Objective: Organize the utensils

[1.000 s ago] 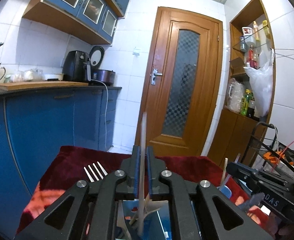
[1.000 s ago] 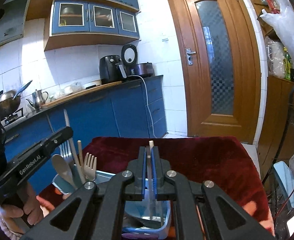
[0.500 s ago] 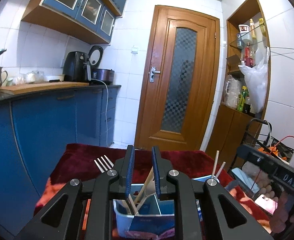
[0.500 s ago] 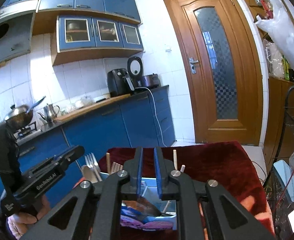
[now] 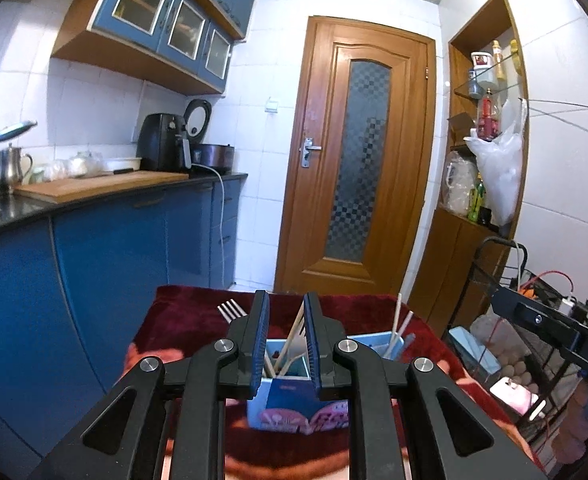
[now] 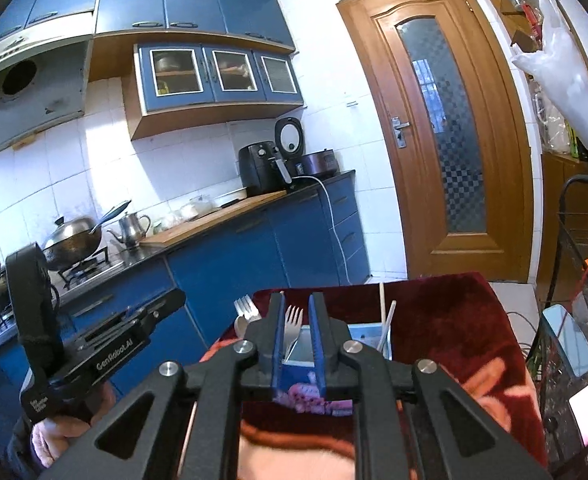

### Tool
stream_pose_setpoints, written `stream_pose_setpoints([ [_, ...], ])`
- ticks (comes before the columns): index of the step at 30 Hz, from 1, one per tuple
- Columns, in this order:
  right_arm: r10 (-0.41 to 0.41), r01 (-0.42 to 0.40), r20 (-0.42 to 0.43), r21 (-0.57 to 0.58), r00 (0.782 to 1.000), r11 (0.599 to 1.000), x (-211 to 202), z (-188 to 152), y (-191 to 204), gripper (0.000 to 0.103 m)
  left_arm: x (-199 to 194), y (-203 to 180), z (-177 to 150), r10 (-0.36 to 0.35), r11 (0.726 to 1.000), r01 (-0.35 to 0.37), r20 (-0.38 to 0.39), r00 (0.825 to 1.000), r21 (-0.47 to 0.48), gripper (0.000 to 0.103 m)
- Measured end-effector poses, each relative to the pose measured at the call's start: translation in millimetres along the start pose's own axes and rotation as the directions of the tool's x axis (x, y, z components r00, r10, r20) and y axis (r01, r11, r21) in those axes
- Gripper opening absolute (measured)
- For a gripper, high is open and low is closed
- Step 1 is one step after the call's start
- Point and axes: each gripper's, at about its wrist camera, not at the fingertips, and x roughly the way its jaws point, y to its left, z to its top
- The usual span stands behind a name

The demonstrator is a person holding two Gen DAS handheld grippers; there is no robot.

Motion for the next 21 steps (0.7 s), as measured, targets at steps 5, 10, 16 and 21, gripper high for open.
stream_pose_setpoints([
  [5,0.014,-0.014,-0.027,-0.019,1.0,1.0,-22,-13,17,0.015,-27,-4,-7,0.008,1.0,-0.007,-0.029,1.0,0.024,0.018],
  [10,0.018,-0.019,-0.035,-0.022,0.999,1.0,-38,-35,25,0.017,-50,-8,-27,0.017,0.999,-0.015,-0.053,0.998,0.042,0.018],
  [16,-0.016,0.015,-0.036,-0.043,0.999,0.999,-47,-73,28,0.028,-70,-11,-58,0.039,0.997,-0.036,-0.044,0.998,0.068,0.018],
  [21,-0.064,0.06,-0.04,-0.077,0.997,0.995,-43,-102,30,0.035,-70,-13,-84,0.075,0.995,-0.072,-0.05,0.996,0.069,0.018],
])
